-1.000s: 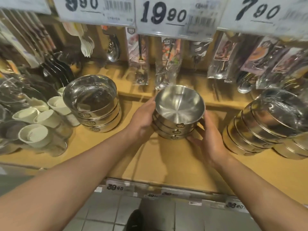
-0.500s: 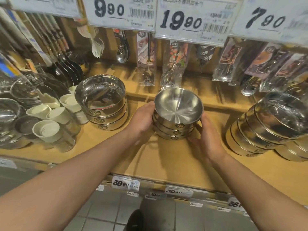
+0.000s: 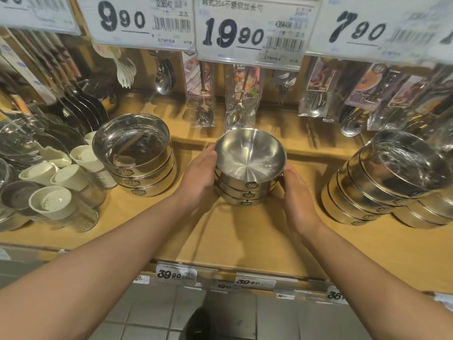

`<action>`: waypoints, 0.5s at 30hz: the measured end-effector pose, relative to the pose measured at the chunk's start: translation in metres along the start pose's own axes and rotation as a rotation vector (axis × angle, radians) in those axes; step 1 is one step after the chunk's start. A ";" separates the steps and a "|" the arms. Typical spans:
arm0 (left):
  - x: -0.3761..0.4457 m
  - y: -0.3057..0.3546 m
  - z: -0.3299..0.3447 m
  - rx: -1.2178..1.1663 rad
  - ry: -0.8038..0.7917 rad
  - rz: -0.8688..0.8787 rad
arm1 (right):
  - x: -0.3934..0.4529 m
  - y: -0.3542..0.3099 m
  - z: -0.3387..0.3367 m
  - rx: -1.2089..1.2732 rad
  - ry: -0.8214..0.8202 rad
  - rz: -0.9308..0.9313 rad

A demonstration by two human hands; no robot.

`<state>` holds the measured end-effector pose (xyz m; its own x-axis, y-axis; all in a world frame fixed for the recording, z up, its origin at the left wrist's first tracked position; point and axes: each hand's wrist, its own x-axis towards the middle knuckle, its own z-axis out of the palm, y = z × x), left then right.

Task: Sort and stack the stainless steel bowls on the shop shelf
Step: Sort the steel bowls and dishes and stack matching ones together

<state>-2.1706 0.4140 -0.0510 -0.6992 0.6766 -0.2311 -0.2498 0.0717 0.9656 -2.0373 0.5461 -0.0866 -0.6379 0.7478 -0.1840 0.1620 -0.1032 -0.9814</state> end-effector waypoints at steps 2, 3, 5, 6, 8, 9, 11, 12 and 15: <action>0.000 -0.001 -0.003 0.086 -0.010 0.036 | 0.000 0.001 -0.001 0.010 -0.007 0.001; 0.000 0.001 -0.003 0.133 -0.008 0.056 | 0.000 0.000 -0.002 0.019 -0.005 0.005; 0.003 0.001 -0.008 0.198 -0.005 0.062 | 0.001 -0.002 -0.003 0.037 -0.011 0.031; 0.005 0.000 -0.010 0.214 0.003 0.040 | 0.000 -0.004 -0.004 0.047 -0.019 0.051; 0.008 -0.006 -0.018 0.223 0.089 -0.012 | -0.001 -0.004 -0.008 0.061 -0.008 0.107; 0.007 -0.011 -0.021 0.207 0.162 -0.039 | -0.005 -0.003 -0.011 0.063 0.015 0.143; -0.007 -0.022 -0.026 0.158 0.267 -0.079 | -0.019 -0.002 -0.017 0.081 0.056 0.203; -0.018 -0.028 -0.026 0.133 0.290 -0.100 | -0.030 -0.001 -0.020 0.073 0.071 0.223; -0.060 -0.043 -0.013 0.079 0.323 -0.168 | -0.069 0.001 -0.036 0.087 0.081 0.292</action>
<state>-2.1271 0.3607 -0.0804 -0.8313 0.3853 -0.4007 -0.3356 0.2268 0.9143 -1.9662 0.5176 -0.0732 -0.5111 0.7281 -0.4569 0.2625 -0.3740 -0.8895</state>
